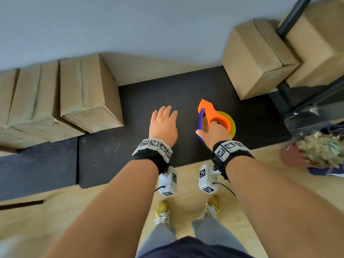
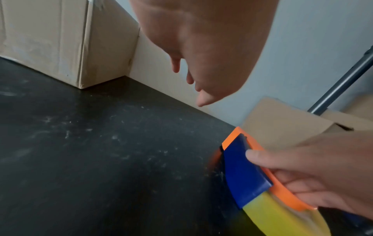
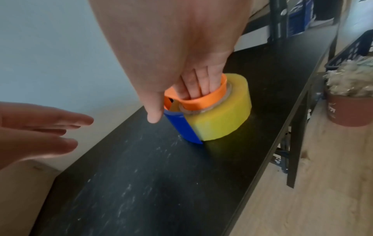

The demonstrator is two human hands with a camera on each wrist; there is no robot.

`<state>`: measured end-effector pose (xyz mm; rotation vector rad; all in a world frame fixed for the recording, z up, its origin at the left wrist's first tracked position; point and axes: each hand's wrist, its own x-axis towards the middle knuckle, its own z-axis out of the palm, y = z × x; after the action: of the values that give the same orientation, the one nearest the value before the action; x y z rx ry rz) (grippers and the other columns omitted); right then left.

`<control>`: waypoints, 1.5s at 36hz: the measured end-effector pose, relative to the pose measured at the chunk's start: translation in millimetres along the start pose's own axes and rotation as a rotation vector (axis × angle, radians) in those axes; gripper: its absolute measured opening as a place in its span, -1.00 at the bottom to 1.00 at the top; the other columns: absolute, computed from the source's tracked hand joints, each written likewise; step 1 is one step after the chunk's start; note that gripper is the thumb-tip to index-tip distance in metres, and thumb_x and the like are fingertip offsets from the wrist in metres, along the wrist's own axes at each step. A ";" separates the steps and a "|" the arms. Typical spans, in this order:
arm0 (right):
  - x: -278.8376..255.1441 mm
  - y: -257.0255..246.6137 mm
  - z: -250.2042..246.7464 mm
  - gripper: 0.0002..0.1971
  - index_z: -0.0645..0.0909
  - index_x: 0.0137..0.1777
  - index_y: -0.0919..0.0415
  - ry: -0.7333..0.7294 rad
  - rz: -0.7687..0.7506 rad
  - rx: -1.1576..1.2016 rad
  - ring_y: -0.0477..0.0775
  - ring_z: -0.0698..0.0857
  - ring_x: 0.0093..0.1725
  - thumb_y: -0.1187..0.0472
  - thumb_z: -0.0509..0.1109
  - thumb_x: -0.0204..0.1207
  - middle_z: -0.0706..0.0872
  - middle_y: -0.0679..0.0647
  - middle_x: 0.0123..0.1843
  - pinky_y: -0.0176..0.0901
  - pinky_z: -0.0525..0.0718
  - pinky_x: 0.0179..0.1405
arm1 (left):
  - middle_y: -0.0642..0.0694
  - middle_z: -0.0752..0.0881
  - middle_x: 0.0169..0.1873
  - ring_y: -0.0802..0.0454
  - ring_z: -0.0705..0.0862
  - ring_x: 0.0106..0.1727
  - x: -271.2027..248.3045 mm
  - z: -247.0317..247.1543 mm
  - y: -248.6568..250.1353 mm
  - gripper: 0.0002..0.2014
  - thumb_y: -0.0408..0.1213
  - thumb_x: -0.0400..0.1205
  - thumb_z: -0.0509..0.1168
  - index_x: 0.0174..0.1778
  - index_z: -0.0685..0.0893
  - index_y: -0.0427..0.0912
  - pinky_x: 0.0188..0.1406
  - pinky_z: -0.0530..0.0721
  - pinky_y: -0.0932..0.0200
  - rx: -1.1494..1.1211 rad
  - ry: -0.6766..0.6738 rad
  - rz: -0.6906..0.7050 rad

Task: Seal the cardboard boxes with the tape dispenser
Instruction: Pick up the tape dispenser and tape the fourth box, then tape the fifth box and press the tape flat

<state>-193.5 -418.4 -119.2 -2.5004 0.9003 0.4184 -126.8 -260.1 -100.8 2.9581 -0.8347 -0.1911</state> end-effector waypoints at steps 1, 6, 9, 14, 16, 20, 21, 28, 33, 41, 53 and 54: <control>3.1 0.6 1.5 -0.47 0.57 0.17 0.27 -0.013 -0.011 -0.004 0.23 0.73 0.03 -0.23 0.39 0.55 0.72 0.19 0.05 0.02 0.70 0.07 | -0.14 0.20 0.63 -0.12 0.09 0.66 -0.5 3.4 2.6 -0.46 -0.29 0.67 0.13 0.61 0.26 -0.09 0.64 0.04 -0.09 0.005 -0.014 -0.013; 13.1 5.6 4.9 -0.50 0.53 0.16 0.25 -0.074 -0.042 -0.069 0.20 0.72 0.02 -0.18 0.47 0.51 0.69 0.16 0.02 0.00 0.71 0.01 | -0.14 0.19 0.63 -0.12 0.09 0.66 -2.8 15.5 12.0 -0.46 -0.31 0.66 0.13 0.61 0.26 -0.09 0.64 0.03 -0.08 0.019 -0.054 -0.074; 18.9 12.3 3.4 -0.65 0.52 0.16 0.22 -0.099 -0.092 -0.030 0.23 0.71 0.03 0.03 0.49 0.53 0.68 0.15 0.02 0.01 0.67 -0.03 | -0.14 0.21 0.62 -0.12 0.10 0.65 -1.3 20.4 19.2 -0.47 -0.30 0.67 0.13 0.61 0.28 -0.09 0.64 0.05 -0.07 0.007 -0.052 -0.102; 20.2 21.9 -8.2 -0.71 0.50 -0.06 0.16 -0.149 -0.123 0.001 0.16 0.68 -0.16 0.02 0.52 0.51 0.66 0.09 -0.19 -0.01 0.69 -0.14 | -0.14 0.23 0.62 -0.12 0.11 0.65 4.7 20.5 38.2 -0.47 -0.29 0.67 0.15 0.61 0.28 -0.09 0.64 0.05 -0.05 -0.009 -0.036 -0.130; 17.8 27.2 -16.3 -0.70 0.50 -0.09 0.17 -0.141 -0.146 0.022 0.15 0.67 -0.22 -0.02 0.50 0.52 0.63 0.07 -0.29 -0.03 0.66 -0.21 | -0.14 0.24 0.62 -0.12 0.12 0.65 8.2 17.3 48.5 -0.48 -0.31 0.67 0.12 0.61 0.29 -0.10 0.64 0.06 -0.05 -0.019 -0.019 -0.133; 17.6 39.2 -40.4 -0.73 0.49 -0.14 0.17 -0.096 -0.196 0.138 0.17 0.61 -0.30 -0.03 0.41 0.54 0.54 0.04 -0.39 -0.06 0.55 -0.30 | -0.14 0.24 0.62 -0.11 0.12 0.65 18.9 6.4 70.6 -0.45 -0.30 0.65 0.17 0.61 0.29 -0.10 0.63 0.06 -0.03 -0.029 0.009 -0.131; 18.9 42.8 -47.4 -0.74 0.48 -0.14 0.17 -0.077 -0.199 0.194 0.15 0.59 -0.31 -0.01 0.39 0.55 0.54 0.03 -0.39 -0.06 0.53 -0.29 | -0.14 0.23 0.62 -0.11 0.12 0.65 22.1 3.2 76.3 -0.44 -0.30 0.65 0.18 0.61 0.28 -0.09 0.62 0.07 -0.03 -0.033 0.016 -0.132; 25.4 80.7 -102.9 -0.68 0.50 -0.26 0.33 -0.133 0.107 0.679 0.20 0.46 -0.25 0.04 0.28 0.53 0.52 0.18 -0.28 0.01 0.34 -0.35 | -0.13 0.22 0.62 -0.10 0.11 0.65 46.0 -16.8 119.6 -0.43 -0.31 0.65 0.19 0.61 0.27 -0.08 0.62 0.09 -0.01 -0.083 0.085 -0.126; 28.7 118.2 -123.5 -0.42 0.65 0.08 0.35 -0.065 0.179 0.689 0.21 0.54 -0.04 -0.25 0.34 0.56 0.63 0.23 -0.02 -0.07 0.38 -0.07 | -0.13 0.25 0.61 -0.09 0.13 0.64 64.1 -28.5 154.4 -0.45 -0.36 0.64 0.14 0.60 0.31 -0.09 0.61 0.10 0.01 -0.134 0.132 -0.058; 35.4 164.4 -157.3 -0.33 0.60 0.28 0.42 0.074 0.311 0.704 0.23 0.59 0.05 -0.22 0.43 0.51 0.65 0.23 0.11 -0.05 0.46 0.02 | -0.13 0.36 0.54 -0.10 0.27 0.57 116.7 -54.2 214.2 -0.46 -0.38 0.61 0.16 0.56 0.35 -0.16 0.53 0.21 0.03 -0.179 0.199 0.131; 56.1 185.8 -181.2 -0.45 0.65 0.03 0.29 0.133 0.411 0.770 0.03 0.59 -0.27 -0.26 0.40 0.45 0.67 0.12 -0.15 -0.06 0.42 -0.31 | 0.01 -0.10 0.69 -0.16 -0.14 0.69 209.3 -66.1 271.4 -0.26 -0.16 0.66 0.26 0.69 -0.01 0.07 0.50 0.13 -0.50 0.013 -0.089 0.253; 58.2 185.7 -181.5 -0.43 0.66 0.02 0.29 0.133 0.414 0.767 0.06 0.60 -0.26 -0.30 0.40 0.44 0.70 0.15 -0.11 -0.06 0.42 -0.31 | 0.03 -0.14 0.69 -0.18 -0.17 0.69 213.1 -65.3 271.8 -0.24 -0.15 0.66 0.27 0.69 -0.04 0.13 0.47 0.13 -0.56 0.025 -0.117 0.249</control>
<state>-249.3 -667.9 -45.5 -1.6549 1.3305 0.0064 -78.0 -601.5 -32.7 2.8520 -1.2178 -0.3445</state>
